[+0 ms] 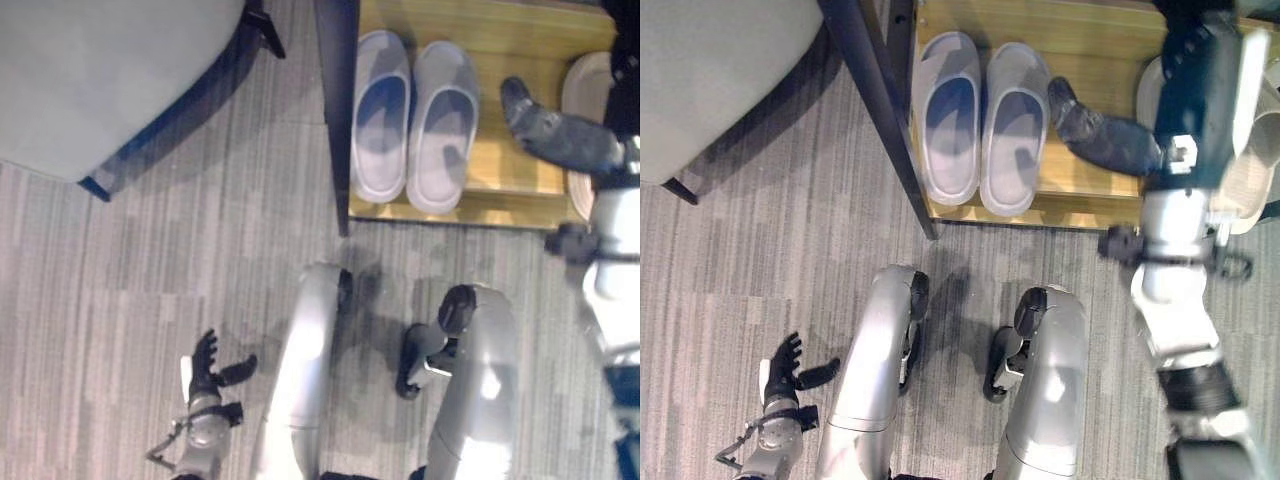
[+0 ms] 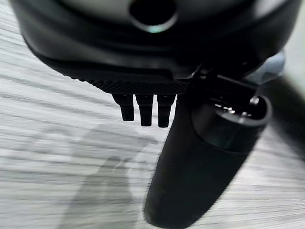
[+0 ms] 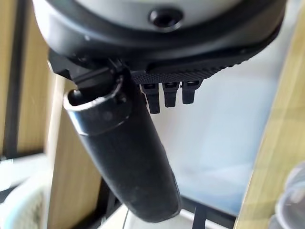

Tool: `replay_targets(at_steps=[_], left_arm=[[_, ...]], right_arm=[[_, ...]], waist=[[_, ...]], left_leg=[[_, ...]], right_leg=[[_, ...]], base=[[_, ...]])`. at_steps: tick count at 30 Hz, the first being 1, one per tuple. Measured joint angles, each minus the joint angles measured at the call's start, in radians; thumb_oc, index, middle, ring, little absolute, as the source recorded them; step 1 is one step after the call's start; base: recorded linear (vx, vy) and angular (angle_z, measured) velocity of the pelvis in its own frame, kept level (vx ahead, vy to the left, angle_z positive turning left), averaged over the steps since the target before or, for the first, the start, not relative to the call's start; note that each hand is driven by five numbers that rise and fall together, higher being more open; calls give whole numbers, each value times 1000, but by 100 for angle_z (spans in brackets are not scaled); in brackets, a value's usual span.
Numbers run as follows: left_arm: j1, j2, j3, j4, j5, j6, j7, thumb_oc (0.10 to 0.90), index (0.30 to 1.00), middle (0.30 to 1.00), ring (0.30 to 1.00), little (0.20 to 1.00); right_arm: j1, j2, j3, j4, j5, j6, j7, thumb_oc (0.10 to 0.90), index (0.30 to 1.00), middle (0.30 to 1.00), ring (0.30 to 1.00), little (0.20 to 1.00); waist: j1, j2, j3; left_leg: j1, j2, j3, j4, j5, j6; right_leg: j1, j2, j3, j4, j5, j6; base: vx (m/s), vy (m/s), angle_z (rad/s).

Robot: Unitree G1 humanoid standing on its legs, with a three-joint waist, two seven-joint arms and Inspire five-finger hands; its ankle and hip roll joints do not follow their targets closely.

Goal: Arrange the slippers neatly on the shoe rack.

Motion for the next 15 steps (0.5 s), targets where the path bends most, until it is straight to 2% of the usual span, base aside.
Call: replay_targets(at_steps=[2,5,7,8,9,10,11,12,13,15], left_arm=[[-120,22,49,-40,0,17,3,800,900,900,900,900],[-209,72,62,-172,25,15,-2,800,900,900,900,900],[-211,110,67,-324,97,0,-4,800,900,900,900,900],[-207,111,67,-346,115,-6,-6,800,900,900,900,900],[-178,79,70,-333,118,-65,-38,800,900,900,900,900],[-141,62,56,-326,114,-70,-52,800,900,900,900,900],[-143,36,12,-221,114,-88,-62,800,900,900,900,900],[-182,15,-20,-59,80,-69,-89,800,900,900,900,900],[-187,-3,-8,5,69,-52,-94,800,900,900,900,900],[-100,-45,22,61,-1,-23,-100,800,900,900,900,900]], right_arm=[[80,147,-25,2,6,5,17,800,900,900,900,900],[174,190,-27,7,49,43,76,800,900,900,900,900],[230,211,-10,4,81,56,132,800,900,900,900,900],[243,210,-3,3,86,58,139,800,900,900,900,900],[230,232,18,63,85,54,153,800,900,900,900,900],[241,249,41,93,89,70,150,800,900,900,900,900],[267,261,68,123,99,74,150,800,900,900,900,900],[259,269,113,189,157,70,189,800,900,900,900,900],[251,272,144,227,173,76,203,800,900,900,900,900],[283,342,188,350,245,76,267,800,900,900,900,900]], waist=[[-6,-16,-2],[-32,-13,-4],[-47,-3,-13],[-48,1,-17],[-52,21,-21],[-51,22,-67],[-39,26,-104],[-36,26,-103],[-42,26,-103],[-45,-18,-139]], left_leg=[[-2,-4,-1,-88,36,-7],[6,-12,-4,-218,98,-22],[25,-19,-28,-347,150,-35],[32,-18,-35,-372,158,-37],[82,-16,-58,-431,174,-46],[87,-12,-66,-465,182,-43],[125,-12,-65,-530,193,-50],[204,-12,-72,-606,212,-56],[246,-12,-82,-642,218,-62],[373,0,-73,-768,245,-60]], right_leg=[[7,-9,-9,-83,28,-1],[30,-21,-24,-210,64,0],[75,-37,-67,-346,100,0],[88,-35,-78,-374,105,-1],[159,-50,-118,-445,115,-11],[172,-45,-130,-484,120,-17],[211,-48,-137,-543,126,-14],[298,-56,-159,-616,141,-15],[345,-51,-169,-657,147,-9],[466,-45,-176,-771,168,-21]], base=[[-170,47,5],[-150,63,10],[-200,37,12],[-232,-1,13],[-110,-25,5],[-228,-51,16],[-219,-40,22],[-245,-32,26],[-132,-34,17],[-42,-47,11]])
